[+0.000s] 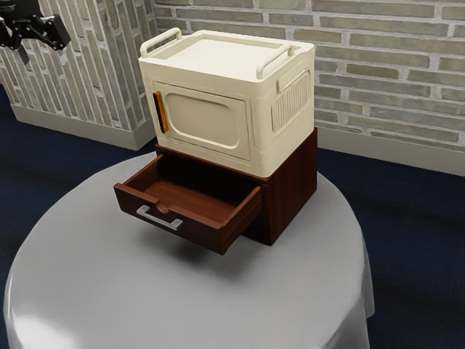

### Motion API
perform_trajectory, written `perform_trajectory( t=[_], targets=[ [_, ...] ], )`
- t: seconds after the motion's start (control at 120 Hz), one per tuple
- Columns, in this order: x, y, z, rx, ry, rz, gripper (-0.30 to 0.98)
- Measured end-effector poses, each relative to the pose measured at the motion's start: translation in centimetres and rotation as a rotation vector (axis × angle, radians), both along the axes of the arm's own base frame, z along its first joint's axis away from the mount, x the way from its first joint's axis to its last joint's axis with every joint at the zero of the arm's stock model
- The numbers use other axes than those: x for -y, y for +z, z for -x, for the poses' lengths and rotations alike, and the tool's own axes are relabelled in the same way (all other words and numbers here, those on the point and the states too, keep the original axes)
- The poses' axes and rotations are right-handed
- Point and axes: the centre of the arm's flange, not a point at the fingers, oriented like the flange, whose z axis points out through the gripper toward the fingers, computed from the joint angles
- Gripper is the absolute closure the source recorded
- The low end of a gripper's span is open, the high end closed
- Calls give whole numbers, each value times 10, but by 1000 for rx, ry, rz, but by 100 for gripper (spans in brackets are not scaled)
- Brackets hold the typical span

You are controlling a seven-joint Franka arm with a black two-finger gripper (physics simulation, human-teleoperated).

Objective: Push the drawer handle with one arm to close the drawer

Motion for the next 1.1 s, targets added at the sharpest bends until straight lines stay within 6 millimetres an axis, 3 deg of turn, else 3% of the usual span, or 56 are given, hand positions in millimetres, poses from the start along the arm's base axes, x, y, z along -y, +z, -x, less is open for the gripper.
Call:
perform_trajectory(
  t=[0.133,0.2,0.292,0.375,0.483,0.65,0.725,0.8,0.908,1.033,1.1],
  targets=[
    [-4,-1,1,3,5,14,2],
    [-7,10,2,29,14,13,2],
    [13,89,38,174,7,-20,2],
    [26,112,52,216,-4,-19,2],
    [33,108,47,205,-9,-4,2],
    [45,72,33,101,-33,49,2],
    [76,61,63,47,-89,92,2],
    [105,21,105,-34,-152,137,2],
    [130,-102,141,-226,-196,193,2],
    [159,-194,153,-322,-240,203,2],
    [168,-230,150,-321,-256,178,2]
  ],
)
